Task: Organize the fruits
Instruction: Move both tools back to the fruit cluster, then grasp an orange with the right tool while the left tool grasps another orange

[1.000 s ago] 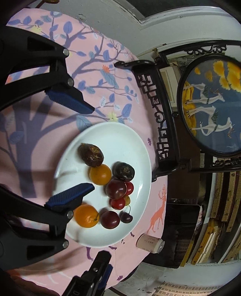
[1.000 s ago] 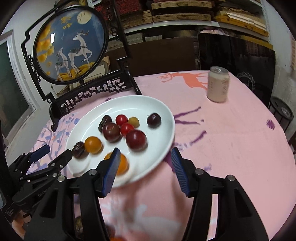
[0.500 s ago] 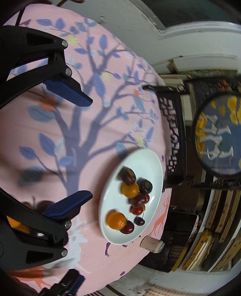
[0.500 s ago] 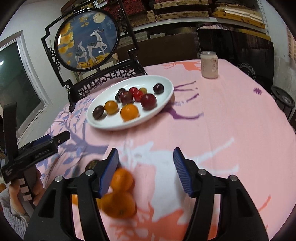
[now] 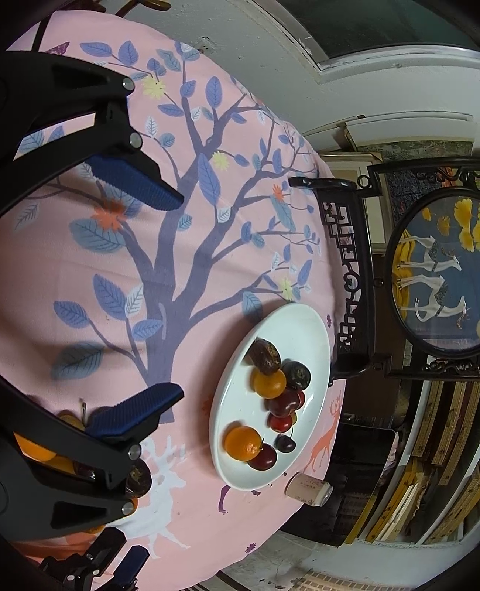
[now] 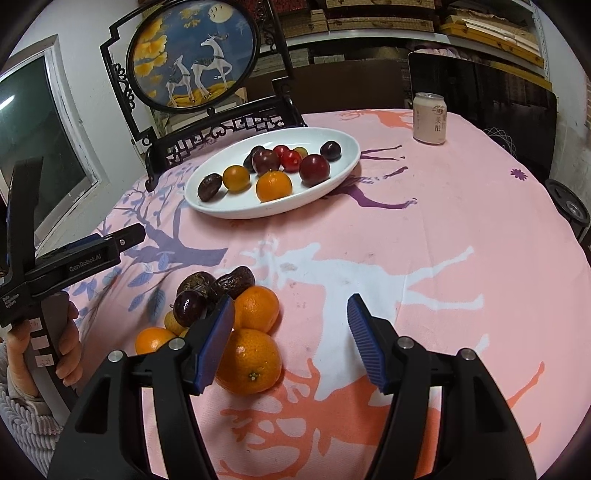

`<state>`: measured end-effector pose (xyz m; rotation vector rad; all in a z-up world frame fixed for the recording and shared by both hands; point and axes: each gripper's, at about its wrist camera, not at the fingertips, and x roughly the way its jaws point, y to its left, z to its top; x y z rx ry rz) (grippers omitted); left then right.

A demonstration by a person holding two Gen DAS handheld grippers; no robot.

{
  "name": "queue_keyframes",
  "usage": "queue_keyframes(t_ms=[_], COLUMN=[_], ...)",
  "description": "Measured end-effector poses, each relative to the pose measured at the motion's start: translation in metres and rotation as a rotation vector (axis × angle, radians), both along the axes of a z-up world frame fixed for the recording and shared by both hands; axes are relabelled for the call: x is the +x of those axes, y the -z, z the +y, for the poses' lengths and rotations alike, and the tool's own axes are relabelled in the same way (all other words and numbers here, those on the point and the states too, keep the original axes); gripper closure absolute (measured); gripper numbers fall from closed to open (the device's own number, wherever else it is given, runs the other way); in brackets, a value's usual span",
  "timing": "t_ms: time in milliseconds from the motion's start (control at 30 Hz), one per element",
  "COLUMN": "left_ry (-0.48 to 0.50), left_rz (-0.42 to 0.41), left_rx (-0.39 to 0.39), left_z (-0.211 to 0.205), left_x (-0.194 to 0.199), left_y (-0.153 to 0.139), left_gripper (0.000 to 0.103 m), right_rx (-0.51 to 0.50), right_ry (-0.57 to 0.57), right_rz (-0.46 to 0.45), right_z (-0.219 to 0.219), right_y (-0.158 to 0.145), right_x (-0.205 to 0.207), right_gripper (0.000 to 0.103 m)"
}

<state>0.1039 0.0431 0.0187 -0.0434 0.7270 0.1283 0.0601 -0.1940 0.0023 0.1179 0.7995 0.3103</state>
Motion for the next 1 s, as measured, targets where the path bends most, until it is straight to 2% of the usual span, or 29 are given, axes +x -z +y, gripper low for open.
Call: queue_keyframes(t_ms=[500,700,867,1000], left_ry=[-0.01,-0.019,0.019,0.048], left_rz=[0.02,0.023,0.035,0.032], left_rx=[0.002,-0.014,0.0,0.035], left_z=[0.003,0.007,-0.001,-0.007], left_x=[0.003,0.002,-0.005,-0.02], left_y=[0.004,0.004,0.007,0.01], left_gripper=[0.006,0.005,0.005,0.005], right_rx=[-0.027,-0.009,0.043,0.032], right_ry=[-0.022,-0.032,-0.116,-0.151], right_rz=[0.002,-0.006,0.013,0.046], right_z=[0.006,0.002,0.007,0.013], right_y=[0.004,0.003,0.004,0.01], right_x=[-0.009,-0.019,-0.025,-0.027], right_gripper=[0.038,0.038,0.038,0.038])
